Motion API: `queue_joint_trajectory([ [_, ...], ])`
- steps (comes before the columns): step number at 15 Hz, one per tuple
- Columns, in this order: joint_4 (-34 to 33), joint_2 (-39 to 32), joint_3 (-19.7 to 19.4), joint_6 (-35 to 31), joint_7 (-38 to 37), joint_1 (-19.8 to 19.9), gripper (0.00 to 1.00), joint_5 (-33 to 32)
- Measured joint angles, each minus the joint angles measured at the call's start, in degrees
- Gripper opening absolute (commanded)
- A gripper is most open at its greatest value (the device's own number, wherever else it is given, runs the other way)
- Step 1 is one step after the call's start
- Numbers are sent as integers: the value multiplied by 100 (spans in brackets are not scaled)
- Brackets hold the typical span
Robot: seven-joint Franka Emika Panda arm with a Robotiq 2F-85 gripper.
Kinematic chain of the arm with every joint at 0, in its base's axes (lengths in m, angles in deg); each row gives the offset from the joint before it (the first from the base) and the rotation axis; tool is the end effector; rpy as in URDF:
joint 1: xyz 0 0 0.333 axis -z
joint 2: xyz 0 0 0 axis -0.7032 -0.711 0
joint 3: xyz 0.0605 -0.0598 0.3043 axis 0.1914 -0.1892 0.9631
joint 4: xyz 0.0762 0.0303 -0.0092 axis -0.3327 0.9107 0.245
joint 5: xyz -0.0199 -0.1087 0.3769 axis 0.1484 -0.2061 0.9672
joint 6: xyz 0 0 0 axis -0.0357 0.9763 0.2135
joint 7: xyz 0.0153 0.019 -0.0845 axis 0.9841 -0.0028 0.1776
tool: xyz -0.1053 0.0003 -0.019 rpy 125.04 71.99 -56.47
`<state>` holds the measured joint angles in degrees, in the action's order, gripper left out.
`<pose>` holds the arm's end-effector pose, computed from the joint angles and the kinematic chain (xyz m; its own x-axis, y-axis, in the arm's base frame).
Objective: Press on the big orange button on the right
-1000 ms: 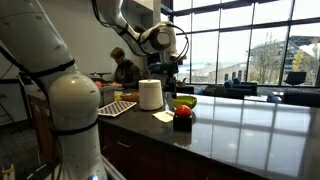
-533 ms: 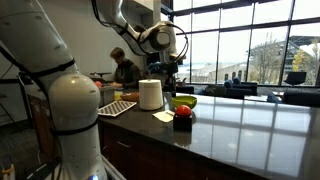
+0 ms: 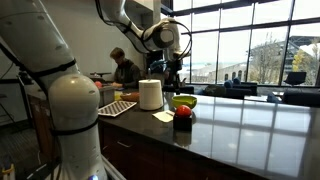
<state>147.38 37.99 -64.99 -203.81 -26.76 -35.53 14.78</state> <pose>0.4249 -0.0651 0.4309 0.4719 -0.8708 0.1382 -0.8658 -0.4873 -0.1141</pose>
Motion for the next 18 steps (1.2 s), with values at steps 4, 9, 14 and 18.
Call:
queue_joint_trajectory([
  [4, -127, -150, -95, 0, 62, 27, 0, 0],
  [9, -239, -414, -249, -30, 145, 30, 0, 21],
  [14, -287, -667, -355, -152, 392, 30, 0, 278],
  [18, -284, -887, -357, -265, 540, 14, 0, 516],
])
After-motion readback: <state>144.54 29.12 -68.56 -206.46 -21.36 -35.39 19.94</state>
